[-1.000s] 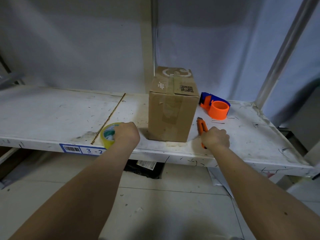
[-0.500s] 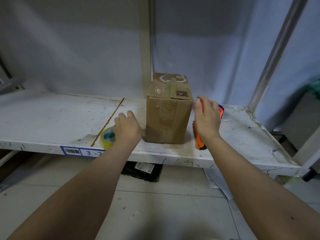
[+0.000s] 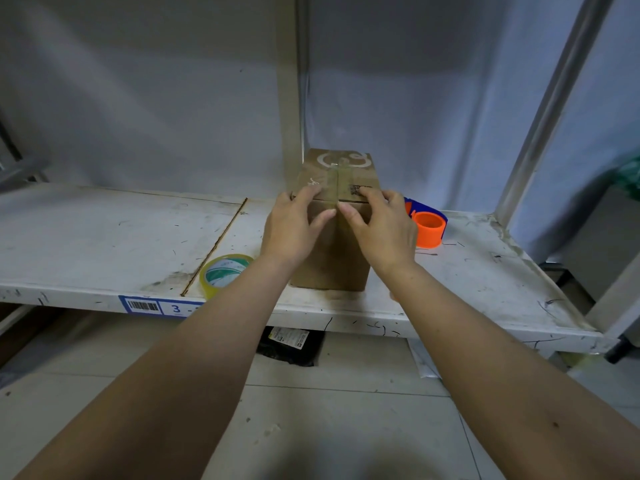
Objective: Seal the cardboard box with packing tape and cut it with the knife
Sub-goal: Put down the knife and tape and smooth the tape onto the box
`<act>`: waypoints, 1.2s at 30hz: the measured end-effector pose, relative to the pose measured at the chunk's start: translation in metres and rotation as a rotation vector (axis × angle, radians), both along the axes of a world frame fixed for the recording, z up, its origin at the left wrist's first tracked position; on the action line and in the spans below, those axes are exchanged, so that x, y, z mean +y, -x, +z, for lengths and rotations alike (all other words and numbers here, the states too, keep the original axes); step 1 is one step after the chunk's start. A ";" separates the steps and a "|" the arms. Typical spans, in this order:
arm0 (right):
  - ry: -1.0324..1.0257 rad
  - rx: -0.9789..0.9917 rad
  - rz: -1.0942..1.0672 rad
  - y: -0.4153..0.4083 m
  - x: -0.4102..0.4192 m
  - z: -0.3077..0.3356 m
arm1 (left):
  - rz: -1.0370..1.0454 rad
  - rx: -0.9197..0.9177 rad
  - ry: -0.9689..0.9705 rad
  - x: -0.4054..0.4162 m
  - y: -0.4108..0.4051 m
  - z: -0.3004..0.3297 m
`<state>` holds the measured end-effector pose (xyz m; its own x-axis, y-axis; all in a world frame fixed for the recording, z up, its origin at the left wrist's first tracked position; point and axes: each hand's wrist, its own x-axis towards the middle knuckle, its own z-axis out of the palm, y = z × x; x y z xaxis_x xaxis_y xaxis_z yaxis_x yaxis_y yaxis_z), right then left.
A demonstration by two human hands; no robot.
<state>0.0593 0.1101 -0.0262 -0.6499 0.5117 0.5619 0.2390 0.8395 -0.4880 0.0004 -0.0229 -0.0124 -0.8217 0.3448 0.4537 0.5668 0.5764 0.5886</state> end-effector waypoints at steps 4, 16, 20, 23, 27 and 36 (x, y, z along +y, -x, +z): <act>-0.074 0.004 0.027 -0.001 -0.001 -0.007 | -0.021 -0.001 -0.033 -0.002 0.002 -0.005; -0.006 0.002 0.066 0.000 0.000 -0.007 | -0.031 0.026 0.038 -0.006 0.004 -0.006; 0.060 0.008 -0.049 0.008 -0.013 0.007 | -0.020 0.022 0.045 -0.006 0.001 -0.004; 0.160 0.033 -0.102 0.014 -0.020 0.014 | -0.018 0.029 0.019 -0.007 0.002 -0.002; 0.286 0.095 -0.079 0.016 -0.019 0.016 | 0.010 -0.045 -0.107 -0.002 0.000 -0.001; 0.391 0.097 -0.025 0.015 -0.015 0.020 | 0.065 -0.236 -0.317 0.017 -0.005 0.006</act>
<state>0.0440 0.0953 -0.0057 -0.5879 0.7142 0.3800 0.1939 0.5804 -0.7909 0.0049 -0.0062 -0.0067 -0.9316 0.1623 0.3254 0.3632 0.3751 0.8529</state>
